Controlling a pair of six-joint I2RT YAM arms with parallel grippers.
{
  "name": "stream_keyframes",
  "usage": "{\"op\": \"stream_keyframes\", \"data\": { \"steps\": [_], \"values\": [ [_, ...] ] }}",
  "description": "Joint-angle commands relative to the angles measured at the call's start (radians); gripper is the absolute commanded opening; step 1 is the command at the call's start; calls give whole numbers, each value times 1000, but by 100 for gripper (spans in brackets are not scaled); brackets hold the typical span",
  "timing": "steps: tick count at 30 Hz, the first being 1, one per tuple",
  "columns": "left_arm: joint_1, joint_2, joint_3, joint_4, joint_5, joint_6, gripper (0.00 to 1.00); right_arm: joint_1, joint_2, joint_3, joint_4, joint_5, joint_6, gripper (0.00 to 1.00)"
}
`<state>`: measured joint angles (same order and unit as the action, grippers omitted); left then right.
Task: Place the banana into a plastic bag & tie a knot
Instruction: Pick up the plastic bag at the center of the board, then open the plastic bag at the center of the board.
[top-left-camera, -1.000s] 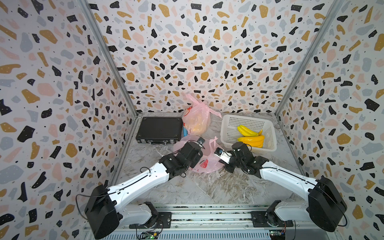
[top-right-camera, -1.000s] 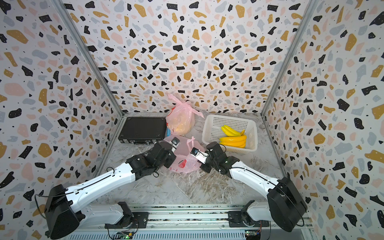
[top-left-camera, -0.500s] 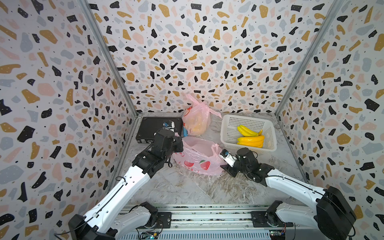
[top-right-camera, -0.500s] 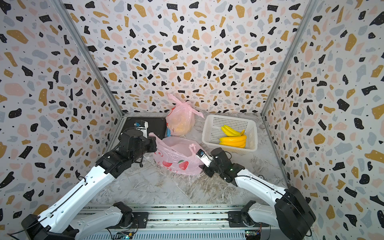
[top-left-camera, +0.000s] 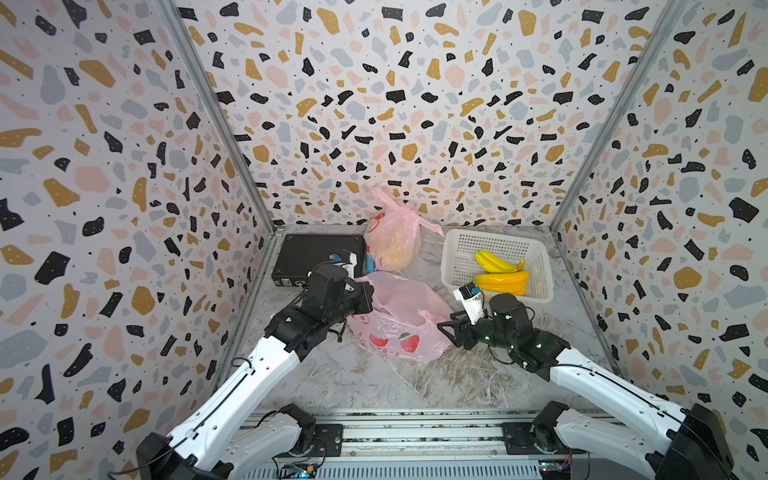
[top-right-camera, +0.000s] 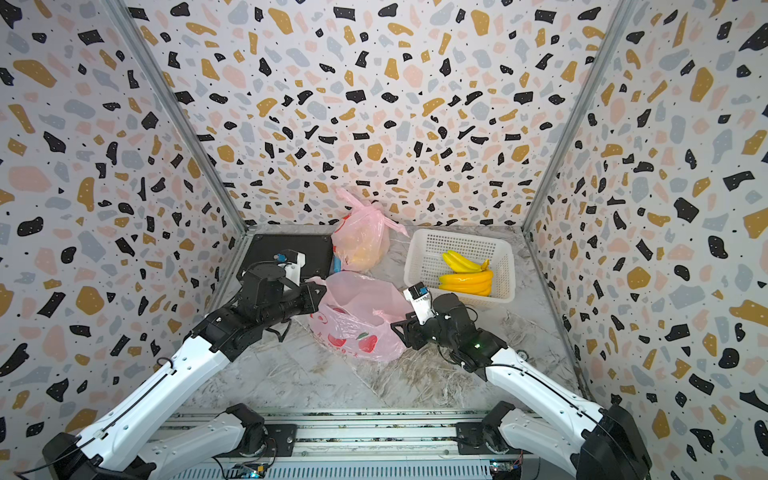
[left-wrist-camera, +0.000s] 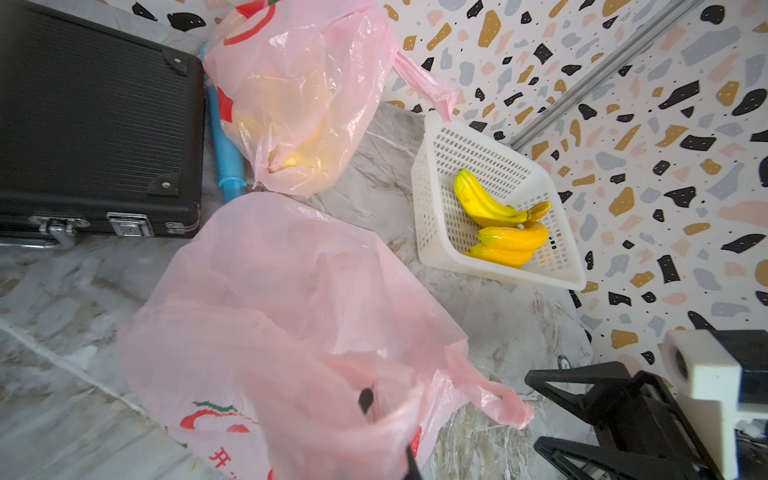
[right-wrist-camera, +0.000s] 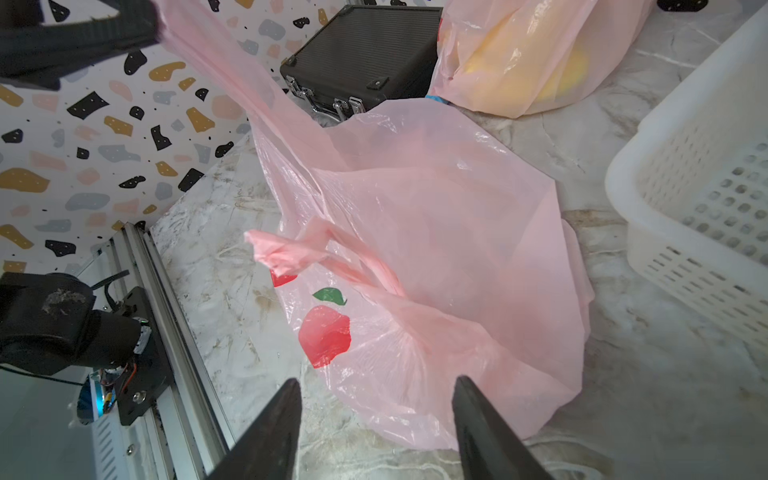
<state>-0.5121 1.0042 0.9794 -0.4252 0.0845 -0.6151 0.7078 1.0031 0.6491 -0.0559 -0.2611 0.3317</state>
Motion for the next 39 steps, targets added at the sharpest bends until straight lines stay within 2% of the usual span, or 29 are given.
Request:
{"op": "stream_keyframes", "data": {
  "steps": [1,3,5,6,9,12,18,20,21,23,25,26,29,32,36,39],
  "values": [
    [4,-29,-11,41,37,-34,0,55,-2,71,-33,147,62,66],
    [4,-29,-8,38,43,-47,0,113,10,85,-29,276,44,76],
    [4,-24,-2,34,56,-61,0,190,45,113,-39,431,21,96],
    [4,-24,2,33,60,-69,0,220,63,128,-39,491,5,98],
    [4,-26,11,33,77,-93,0,296,123,154,7,628,-28,100],
    [4,-37,19,32,85,-133,0,314,211,198,40,721,-9,100],
    [4,-80,6,61,85,-198,0,317,382,290,25,802,74,98],
    [4,-91,-4,78,97,-217,0,316,421,313,25,807,84,91],
    [4,-99,-13,90,98,-225,0,317,436,319,25,815,87,85],
    [4,-122,-24,89,59,-233,0,315,446,314,22,841,91,53],
    [6,-144,-25,63,-20,-227,0,283,424,286,-14,850,104,9],
    [9,-154,-25,47,-65,-223,0,264,403,264,-12,839,103,0],
    [31,-182,-40,25,-179,-214,0,191,292,145,82,741,77,0],
    [70,-195,-54,24,-225,-197,0,137,125,17,220,644,8,0],
    [128,-170,-57,54,-233,-173,0,104,-53,-84,386,508,-113,0],
    [170,-121,-34,80,-210,-144,0,98,-120,-103,465,431,-187,0]
  ]
}}
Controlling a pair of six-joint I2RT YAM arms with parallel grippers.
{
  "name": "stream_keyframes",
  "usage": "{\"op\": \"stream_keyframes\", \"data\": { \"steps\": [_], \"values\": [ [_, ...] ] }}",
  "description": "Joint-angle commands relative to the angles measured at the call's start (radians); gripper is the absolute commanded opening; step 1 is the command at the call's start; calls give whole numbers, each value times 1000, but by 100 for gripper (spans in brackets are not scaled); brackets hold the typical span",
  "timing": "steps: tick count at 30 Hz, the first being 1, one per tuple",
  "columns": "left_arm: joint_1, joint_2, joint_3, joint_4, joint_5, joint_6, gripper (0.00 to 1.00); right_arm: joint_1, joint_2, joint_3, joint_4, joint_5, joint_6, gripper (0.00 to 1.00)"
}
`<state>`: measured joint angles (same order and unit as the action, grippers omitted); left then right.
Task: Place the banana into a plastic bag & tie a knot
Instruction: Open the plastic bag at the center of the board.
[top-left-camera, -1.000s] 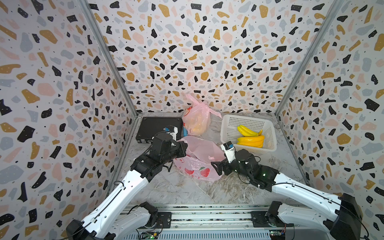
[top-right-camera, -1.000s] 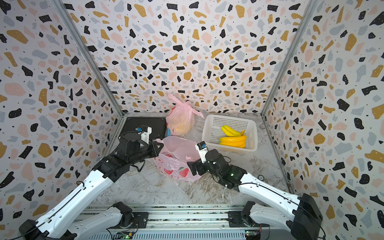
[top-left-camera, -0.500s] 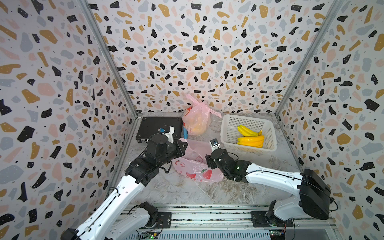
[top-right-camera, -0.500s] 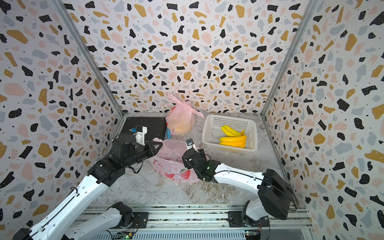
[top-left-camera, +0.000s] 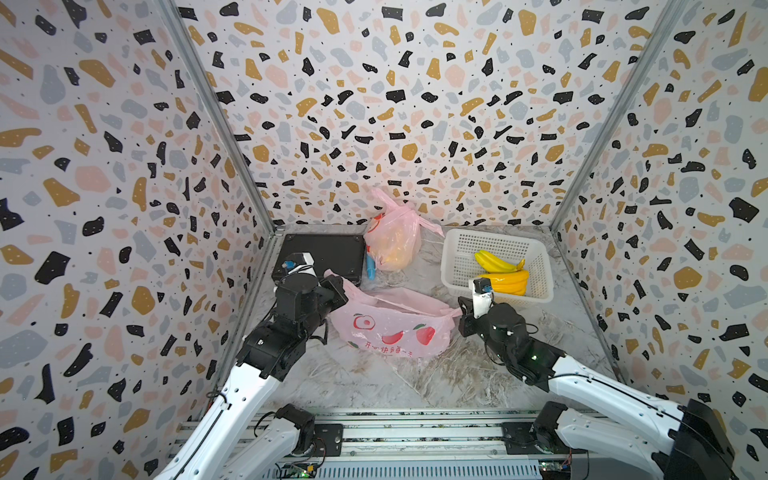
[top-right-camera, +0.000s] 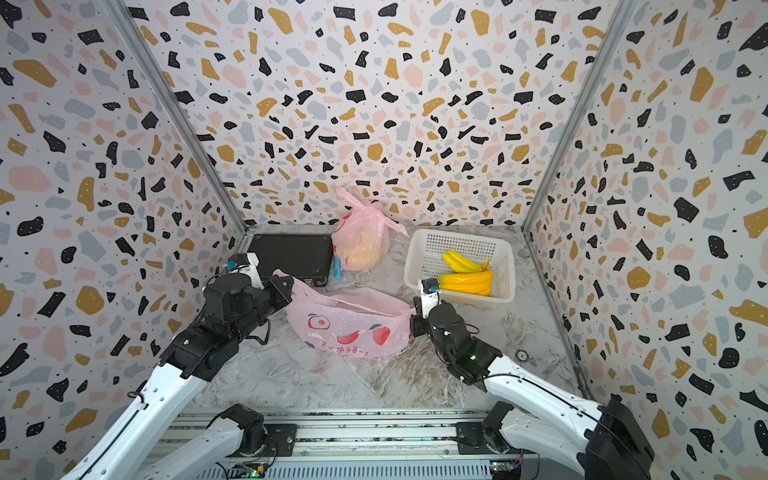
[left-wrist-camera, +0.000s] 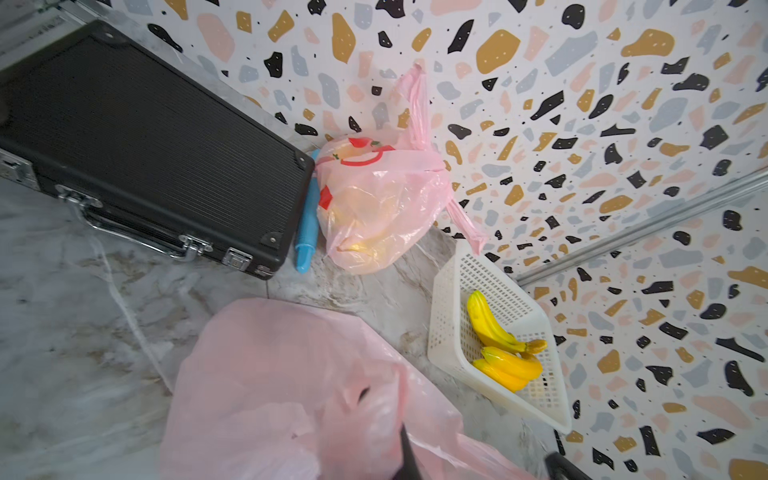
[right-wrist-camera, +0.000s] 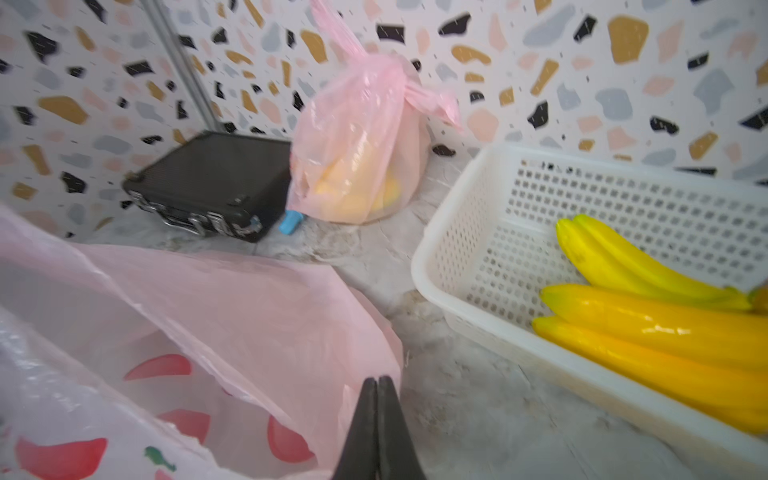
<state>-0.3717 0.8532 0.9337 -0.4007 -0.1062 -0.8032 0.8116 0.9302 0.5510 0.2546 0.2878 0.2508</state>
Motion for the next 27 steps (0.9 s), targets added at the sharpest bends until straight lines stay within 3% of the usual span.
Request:
{"op": "stream_keyframes", "data": {
  "steps": [1,6,11,16,23,27],
  "values": [
    [41,48,22,62,-13,52,0,-7,-58,-12,177,-144,-131,0],
    [57,80,-32,268,115,107,0,-22,-70,-71,181,-143,-184,0],
    [56,147,-152,421,296,102,0,-32,-90,-163,85,-172,-117,0],
    [57,152,-303,524,161,103,0,-33,-167,-235,-22,-233,-46,0],
    [57,253,-220,469,154,173,0,-31,-236,-254,-120,-459,-17,0],
    [58,219,-227,465,127,184,0,-31,-262,-247,-145,-545,3,0]
  ]
}}
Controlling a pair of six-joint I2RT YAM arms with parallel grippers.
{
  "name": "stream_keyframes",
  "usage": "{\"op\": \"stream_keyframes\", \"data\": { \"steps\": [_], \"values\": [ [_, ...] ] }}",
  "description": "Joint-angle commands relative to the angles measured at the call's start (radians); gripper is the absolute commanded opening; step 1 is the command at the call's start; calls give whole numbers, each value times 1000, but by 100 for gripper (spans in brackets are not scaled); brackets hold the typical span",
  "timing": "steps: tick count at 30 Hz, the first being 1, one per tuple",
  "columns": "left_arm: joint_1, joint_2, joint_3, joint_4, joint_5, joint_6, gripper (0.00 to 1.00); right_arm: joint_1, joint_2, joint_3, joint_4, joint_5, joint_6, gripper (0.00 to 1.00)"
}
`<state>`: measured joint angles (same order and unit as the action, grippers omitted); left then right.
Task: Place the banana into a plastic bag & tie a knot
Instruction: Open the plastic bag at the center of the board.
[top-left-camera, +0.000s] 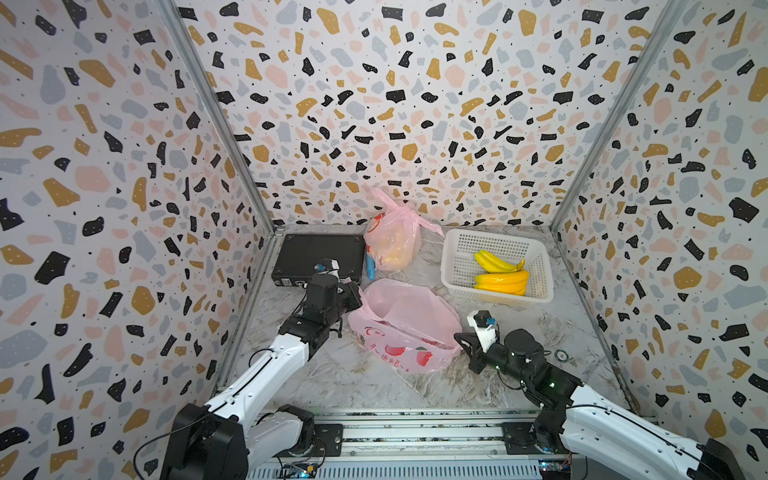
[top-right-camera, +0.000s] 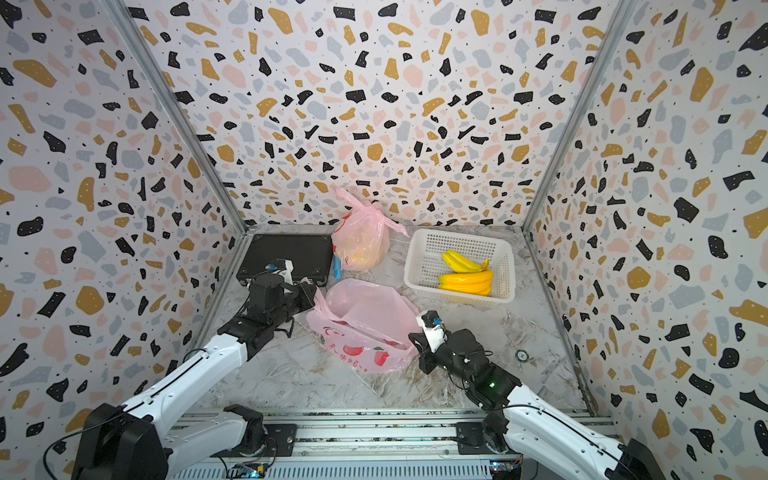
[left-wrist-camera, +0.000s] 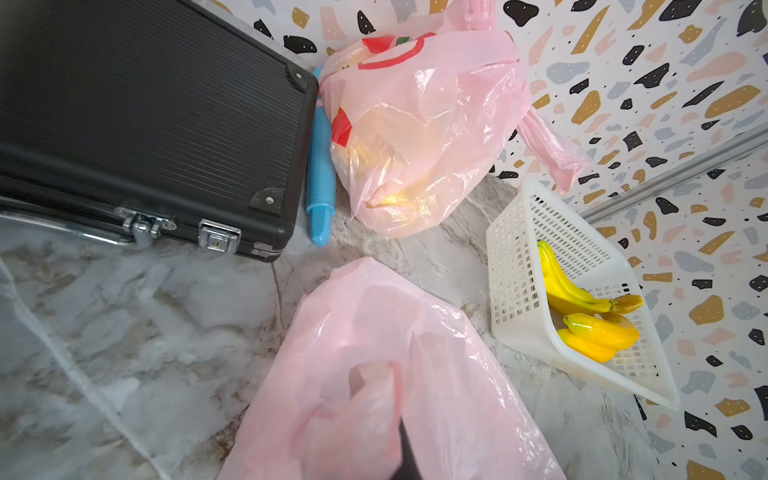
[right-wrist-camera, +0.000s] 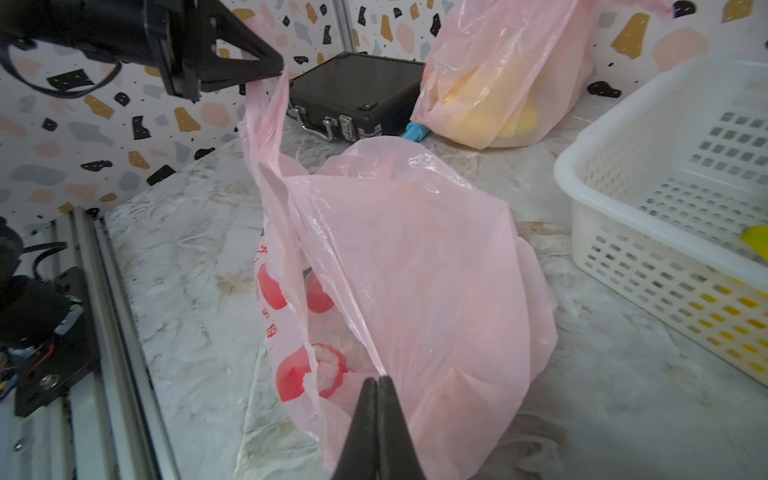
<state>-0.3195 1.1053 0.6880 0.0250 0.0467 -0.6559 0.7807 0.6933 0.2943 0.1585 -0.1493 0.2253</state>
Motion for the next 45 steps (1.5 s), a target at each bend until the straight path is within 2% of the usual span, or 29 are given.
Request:
{"op": "stream_keyframes", "data": {
  "steps": [1,5,8,13,15,17,21,26,33,36,37,38,39,41,42,43,45],
  "values": [
    [6,-54,6,63,9,39,0,-1,-33,23,-71,-108,40,0],
    [5,-99,-16,168,278,46,0,-1,-51,139,-180,-88,65,34],
    [2,-139,-23,182,353,30,0,-1,-43,246,-277,-51,64,39],
    [0,-223,-21,160,372,17,0,-1,25,405,-370,42,61,42],
    [-1,-239,-4,146,388,9,0,-1,81,467,-371,14,57,42],
    [-1,-250,7,146,405,-2,0,-2,153,521,-355,-53,61,37],
    [-3,-265,24,154,423,-32,0,-1,328,597,-266,-237,115,17],
    [-5,-278,36,152,414,-62,0,15,521,617,-72,-366,247,2],
    [-7,-293,37,152,399,-88,0,80,773,684,-17,-310,285,0],
    [-7,-304,39,125,382,-87,0,80,862,701,-47,-214,272,0],
    [-7,-311,39,109,373,-85,0,76,883,706,-66,-173,258,4],
    [-7,-315,39,89,360,-82,0,71,904,715,-89,-148,246,13],
    [-7,-319,39,71,346,-80,0,66,920,719,-109,-136,235,28],
    [-7,-324,35,38,326,-73,0,57,933,697,-126,-74,222,63],
    [-7,-326,31,28,321,-70,0,49,930,673,-113,-50,222,73],
    [-7,-326,27,18,317,-70,0,35,929,649,-102,-32,220,79],
    [-7,-325,18,9,315,-70,0,15,934,633,-115,1,208,84]
  ]
}}
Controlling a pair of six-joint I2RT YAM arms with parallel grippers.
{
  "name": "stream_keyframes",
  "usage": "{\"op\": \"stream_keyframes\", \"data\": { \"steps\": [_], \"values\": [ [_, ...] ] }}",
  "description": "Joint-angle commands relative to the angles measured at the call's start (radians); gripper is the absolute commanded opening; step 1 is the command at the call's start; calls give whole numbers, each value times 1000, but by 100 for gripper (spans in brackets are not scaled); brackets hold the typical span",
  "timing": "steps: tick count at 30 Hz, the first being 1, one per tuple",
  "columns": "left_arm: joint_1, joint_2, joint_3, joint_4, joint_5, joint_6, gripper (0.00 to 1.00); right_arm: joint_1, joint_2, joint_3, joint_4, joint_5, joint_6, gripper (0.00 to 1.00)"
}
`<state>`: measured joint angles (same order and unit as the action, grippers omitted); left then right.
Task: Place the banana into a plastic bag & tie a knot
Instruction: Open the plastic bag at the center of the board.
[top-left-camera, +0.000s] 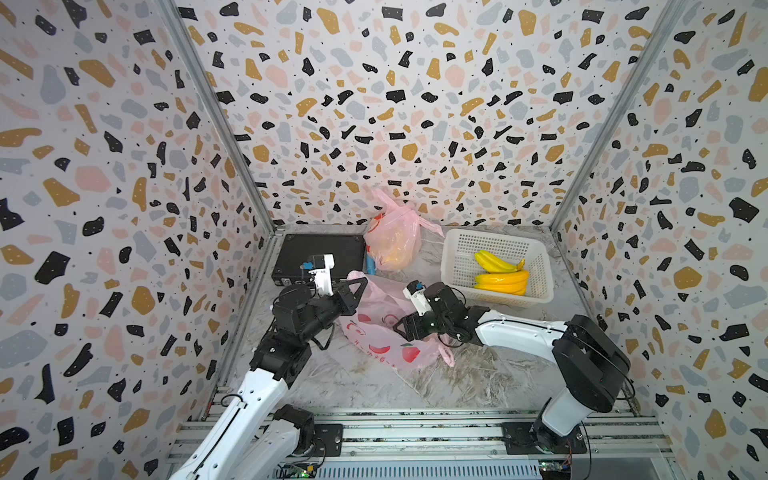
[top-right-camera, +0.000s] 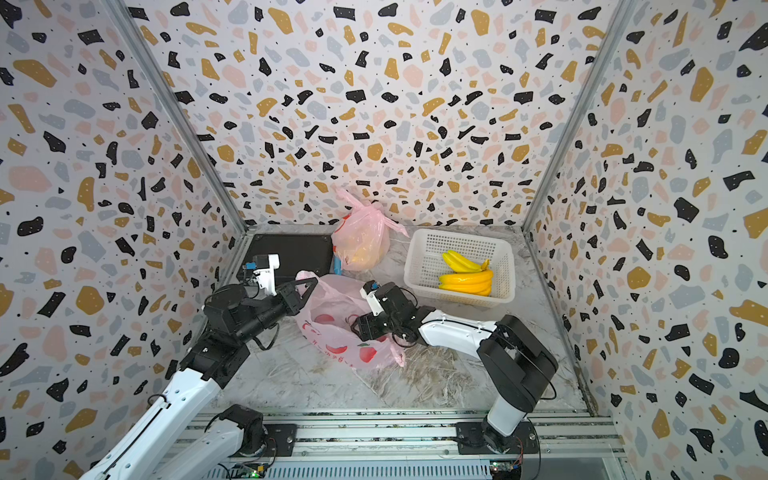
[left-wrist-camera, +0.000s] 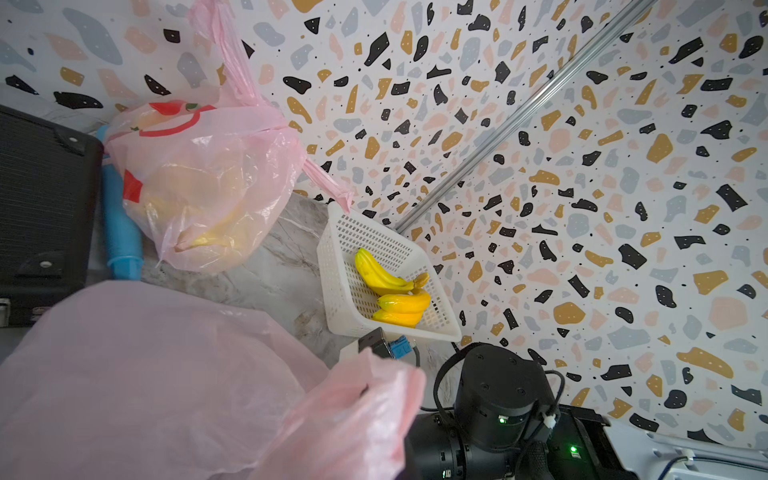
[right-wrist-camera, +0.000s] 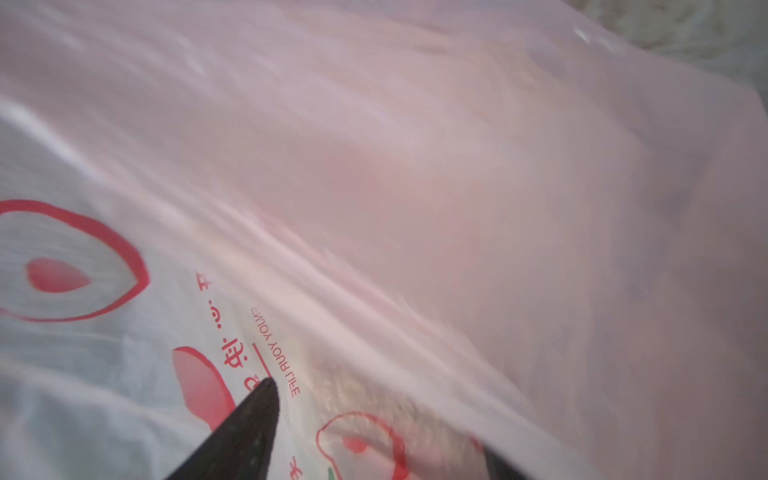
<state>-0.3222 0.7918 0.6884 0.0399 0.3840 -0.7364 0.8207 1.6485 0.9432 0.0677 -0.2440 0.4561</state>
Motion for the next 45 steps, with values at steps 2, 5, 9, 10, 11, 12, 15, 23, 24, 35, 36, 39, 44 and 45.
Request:
{"op": "stream_keyframes", "data": {
  "steps": [2,5,9,10,11,12,15,23,24,35,36,39,44,45],
  "values": [
    [-5,-4,6,-5,-22,5,0,-42,-18,-21,-45,132,-41,99],
    [-5,13,-10,-5,-21,2,0,-58,-23,-29,-52,173,-61,100],
    [-4,69,-15,8,-11,-1,0,-60,-16,-6,-68,123,-98,100],
    [-5,87,-14,16,-10,-1,0,-58,-27,-8,-59,83,-108,100],
    [-4,107,-14,24,-10,0,0,-58,-44,-13,-51,45,-112,100],
    [-5,121,-12,34,-13,4,0,-58,-65,-15,-54,20,-117,100],
    [-5,169,-3,49,-23,21,0,-59,-160,-24,-83,-32,-129,100],
    [-4,205,14,66,-51,40,0,-68,-465,-55,-243,127,-107,100],
    [-4,205,16,65,-51,40,0,-79,-497,-61,-242,131,-96,100],
    [-5,161,26,48,-19,26,0,-384,-386,160,-564,334,101,99],
    [-5,157,26,46,-17,26,0,-402,-362,186,-597,374,136,99],
    [-5,146,27,39,-14,28,0,-423,-268,315,-752,582,226,99],
    [-5,136,34,23,-12,40,0,-494,-117,516,-920,695,248,100],
    [-5,135,35,22,-10,40,0,-513,-92,548,-943,697,246,99]
  ]
}}
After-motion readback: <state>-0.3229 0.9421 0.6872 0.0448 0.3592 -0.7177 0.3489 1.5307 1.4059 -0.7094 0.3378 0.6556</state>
